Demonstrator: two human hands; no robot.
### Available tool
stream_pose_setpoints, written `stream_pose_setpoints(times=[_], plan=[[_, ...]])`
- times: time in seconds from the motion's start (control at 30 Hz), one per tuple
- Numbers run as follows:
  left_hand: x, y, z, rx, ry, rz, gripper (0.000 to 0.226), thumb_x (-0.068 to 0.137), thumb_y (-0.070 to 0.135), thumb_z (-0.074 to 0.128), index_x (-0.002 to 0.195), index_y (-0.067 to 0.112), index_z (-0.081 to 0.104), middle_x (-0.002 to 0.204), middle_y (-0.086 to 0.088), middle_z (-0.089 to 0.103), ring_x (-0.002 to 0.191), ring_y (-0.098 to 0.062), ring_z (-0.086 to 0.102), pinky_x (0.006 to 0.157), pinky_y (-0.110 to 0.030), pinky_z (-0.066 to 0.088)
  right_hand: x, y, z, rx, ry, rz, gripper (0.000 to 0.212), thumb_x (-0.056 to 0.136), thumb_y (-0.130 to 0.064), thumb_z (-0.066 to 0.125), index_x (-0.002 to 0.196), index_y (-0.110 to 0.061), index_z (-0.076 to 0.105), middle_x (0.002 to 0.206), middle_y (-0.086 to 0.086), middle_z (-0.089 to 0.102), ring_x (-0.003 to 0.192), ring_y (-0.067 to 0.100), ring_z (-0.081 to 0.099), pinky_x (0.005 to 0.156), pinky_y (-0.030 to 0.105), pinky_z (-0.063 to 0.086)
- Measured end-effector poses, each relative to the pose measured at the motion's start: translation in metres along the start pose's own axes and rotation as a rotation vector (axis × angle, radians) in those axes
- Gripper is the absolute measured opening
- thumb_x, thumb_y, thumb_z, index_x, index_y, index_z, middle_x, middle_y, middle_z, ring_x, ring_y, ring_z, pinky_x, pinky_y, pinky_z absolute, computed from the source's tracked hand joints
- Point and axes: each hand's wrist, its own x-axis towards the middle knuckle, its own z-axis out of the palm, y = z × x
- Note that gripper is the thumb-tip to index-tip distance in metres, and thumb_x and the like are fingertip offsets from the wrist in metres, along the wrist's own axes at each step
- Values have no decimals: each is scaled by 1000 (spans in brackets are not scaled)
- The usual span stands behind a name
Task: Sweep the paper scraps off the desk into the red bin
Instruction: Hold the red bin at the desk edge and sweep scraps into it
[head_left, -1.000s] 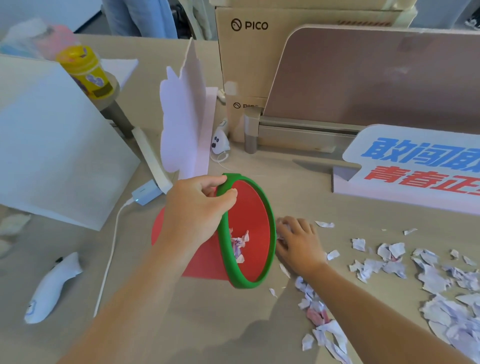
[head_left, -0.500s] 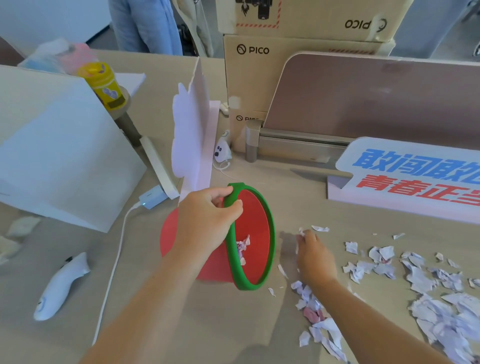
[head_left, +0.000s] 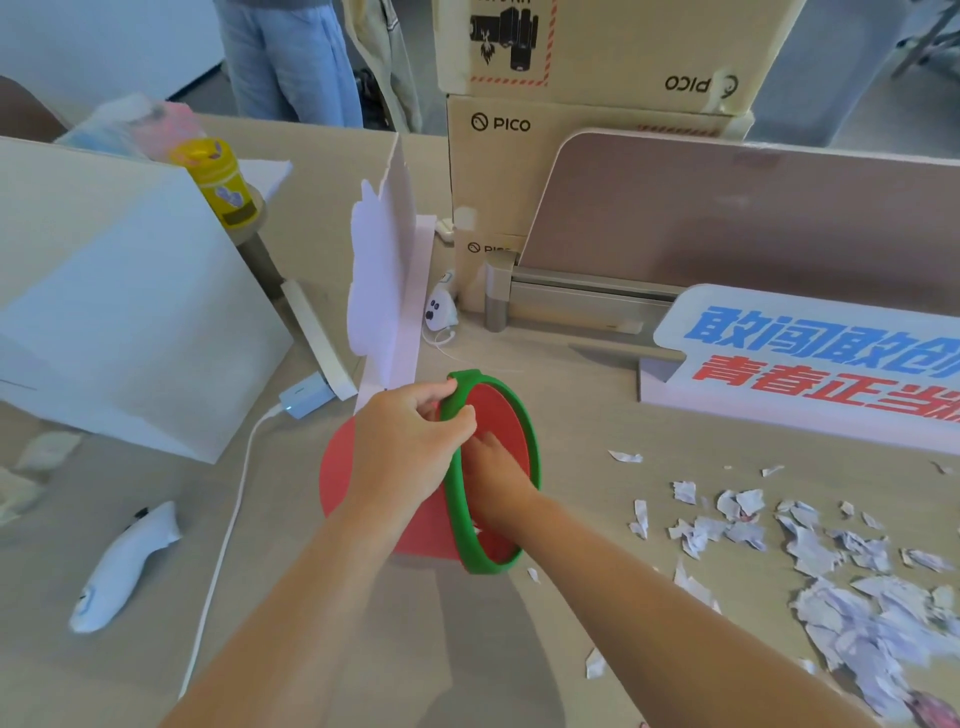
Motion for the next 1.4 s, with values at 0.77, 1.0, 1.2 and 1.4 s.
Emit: stream_pose_setpoints(times=[0.77,1.0,1.2,1.4], plan=[[-18,-7,3,78,-75,117,32,74,24,74,107,23,70,55,12,54,52,7,50,55,-2,38,-39,173,-56,-288,131,407,46,97,-26,35,139,-11,29,153,12,18,141,27,13,111,42,19],[-15,-6,1,81,-104,127,33,76,25,72,109,21,69,58,13,55,52,11,50,53,-1,37,-103,149,-5,-394,-16,311,58,97,-43,19,148,-17,8,159,-1,0,145,17,-6,117,39,-1],[-19,-10,-3,64,-82,137,34,75,24,73,109,20,69,63,18,59,55,16,52,54,2,36,-112,93,33,-501,55,207,72,82,-52,3,148,-23,3,156,-4,-4,141,20,-14,112,37,-17],[-26,-16,-5,61,-69,143,35,74,26,73,109,22,69,67,13,64,56,11,52,57,0,39,-114,94,61,-622,39,292,67,86,-43,-2,148,-20,2,158,-3,-2,136,14,-20,112,44,-20]])
